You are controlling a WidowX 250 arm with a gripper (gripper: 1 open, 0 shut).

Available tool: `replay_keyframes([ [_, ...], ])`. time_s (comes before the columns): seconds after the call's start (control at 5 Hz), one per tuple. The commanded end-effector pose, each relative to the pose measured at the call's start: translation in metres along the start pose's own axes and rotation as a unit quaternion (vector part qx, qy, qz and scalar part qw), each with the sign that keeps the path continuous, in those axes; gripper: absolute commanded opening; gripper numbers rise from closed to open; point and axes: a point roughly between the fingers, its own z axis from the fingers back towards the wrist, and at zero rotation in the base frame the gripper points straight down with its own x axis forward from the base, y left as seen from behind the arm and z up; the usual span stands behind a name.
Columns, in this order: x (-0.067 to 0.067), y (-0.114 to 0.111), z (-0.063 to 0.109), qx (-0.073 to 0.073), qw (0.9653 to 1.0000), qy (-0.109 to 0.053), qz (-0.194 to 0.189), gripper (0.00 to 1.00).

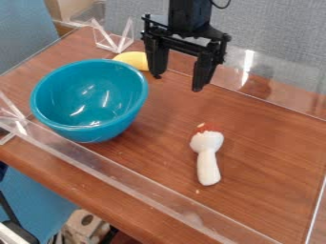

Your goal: Put the mushroom in the blue bowl

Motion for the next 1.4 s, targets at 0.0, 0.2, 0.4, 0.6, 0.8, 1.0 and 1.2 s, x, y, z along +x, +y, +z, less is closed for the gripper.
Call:
replay_keyframes([
  [0.0, -0.004, -0.015, -0.010, 0.003, 0.9997, 0.008, -0.024, 1.00],
  [0.2, -0.010, -0.032, -0.025, 0.007, 0.9987, 0.015, -0.049, 1.00],
  [0.4, -0.006, -0.047, -0.041, 0.009, 0.9980, 0.022, -0.059, 1.00],
  [0.6, -0.003, -0.057, -0.058, 0.013, 0.9975, 0.028, -0.064, 1.00],
  [0.8, -0.001, -0.056, -0.073, 0.018, 0.9971, 0.037, -0.064, 1.00],
  [1.0, 0.002, -0.055, -0.085, 0.020, 0.9970, 0.040, -0.063, 1.00],
  [1.2, 0.005, -0.053, -0.093, 0.021, 0.9970, 0.042, -0.061, 1.00],
])
